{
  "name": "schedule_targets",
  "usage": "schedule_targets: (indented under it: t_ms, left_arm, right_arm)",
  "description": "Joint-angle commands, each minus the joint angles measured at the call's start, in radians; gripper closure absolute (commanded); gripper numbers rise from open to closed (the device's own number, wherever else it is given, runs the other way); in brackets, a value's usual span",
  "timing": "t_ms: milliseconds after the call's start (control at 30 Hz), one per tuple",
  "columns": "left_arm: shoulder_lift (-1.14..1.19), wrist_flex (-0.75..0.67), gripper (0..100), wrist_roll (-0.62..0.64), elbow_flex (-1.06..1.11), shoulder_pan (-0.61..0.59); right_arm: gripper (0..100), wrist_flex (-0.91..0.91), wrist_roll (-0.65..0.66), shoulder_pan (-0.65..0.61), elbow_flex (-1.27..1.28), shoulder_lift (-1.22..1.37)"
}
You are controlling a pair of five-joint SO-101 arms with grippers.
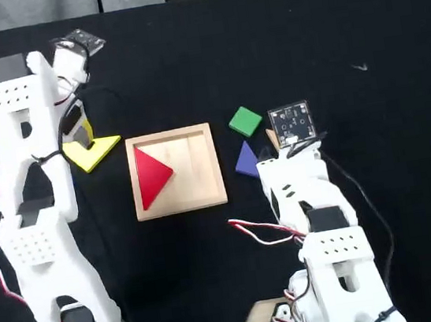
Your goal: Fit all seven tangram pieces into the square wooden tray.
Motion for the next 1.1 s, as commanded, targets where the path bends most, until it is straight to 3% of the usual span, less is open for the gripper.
schedule_targets:
  t_ms: [0, 100, 233, 433, 633, 1067]
  left_arm:
    - [-0.011, 0.009, 83, -0.029, -0.087, -0.035]
    - [0.012, -0.023, 83, -0.052, -0.096, -0.042]
    - [0.094, -0.124, 82, -0.184, -0.050, -0.028]
    - [0.149, 0.000, 72, -0.373, -0.067, -0.015]
    - [0.199, -0.057, 71, -0.470, -0.077, -0.018]
    - [0.347, -0.255, 68, -0.529, -0.077, -0.016]
  right_arm:
    - [87.7, -0.025, 0.005, 0.009, -0.005, -0.019]
    - [87.7, -0.026, 0.005, 0.009, -0.005, -0.018]
    - [87.7, -0.025, 0.005, 0.009, -0.004, -0.018]
    - [87.7, -0.025, 0.005, 0.009, -0.004, -0.018]
    - [87.7, -0.026, 0.005, 0.009, -0.004, -0.018]
    - [87.7, -0.026, 0.006, 0.009, -0.005, -0.018]
